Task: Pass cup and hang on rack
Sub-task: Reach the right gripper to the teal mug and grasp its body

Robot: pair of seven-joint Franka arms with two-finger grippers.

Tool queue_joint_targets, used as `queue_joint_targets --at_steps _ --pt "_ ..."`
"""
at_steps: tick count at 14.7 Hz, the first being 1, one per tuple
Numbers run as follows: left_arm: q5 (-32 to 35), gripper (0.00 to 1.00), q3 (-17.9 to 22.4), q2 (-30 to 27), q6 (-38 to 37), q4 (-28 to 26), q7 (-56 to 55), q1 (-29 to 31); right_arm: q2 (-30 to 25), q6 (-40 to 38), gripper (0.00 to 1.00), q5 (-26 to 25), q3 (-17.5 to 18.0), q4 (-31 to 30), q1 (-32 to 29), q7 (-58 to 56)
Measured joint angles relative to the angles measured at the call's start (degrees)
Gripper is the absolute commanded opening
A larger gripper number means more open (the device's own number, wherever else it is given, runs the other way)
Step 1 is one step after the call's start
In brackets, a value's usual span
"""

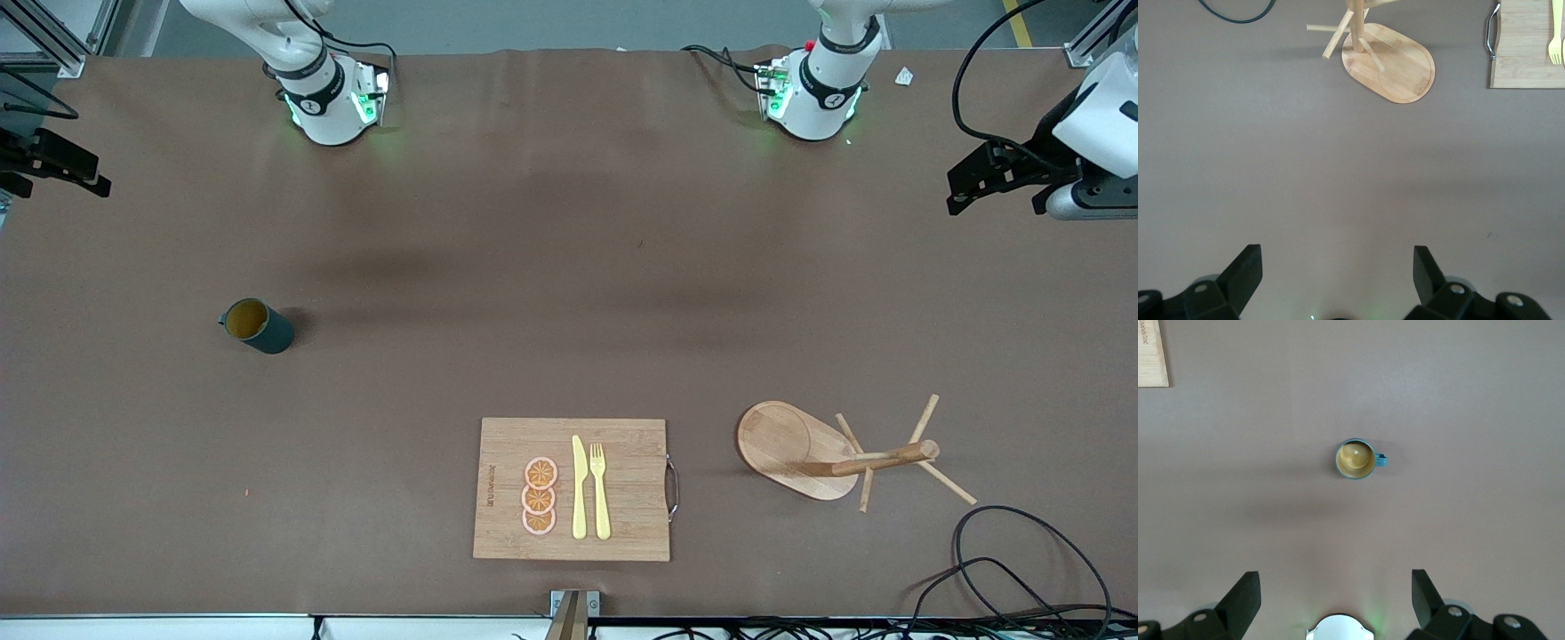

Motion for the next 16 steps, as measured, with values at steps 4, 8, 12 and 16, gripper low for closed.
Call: queue_joint_targets --at_steps 4,8,12,16 --pt "0.00 1.00 0.01 0.01 0.00 -0.18 0.00 0.00 6.13 4.85 1.00 0.00 -0.29 -0.22 -1.07 0.02" --pt "0.00 1.00 0.01 0.01 0.00 -0.23 0.00 0.01 14.05 13.03 1.00 0.02 -0.32 -1.03 -1.38 -6.21" --pt "0.00 1.00 0.02 0.01 0.00 -0.28 0.00 0.01 16.21 24.78 1.00 0.07 -0.30 -10.72 -1.75 -12.89" --pt "0.00 1.00 0.01 0.01 0.00 -0.39 0.00 0.00 16.65 37.64 1.00 0.08 0.12 -22.62 -1.69 -18.43"
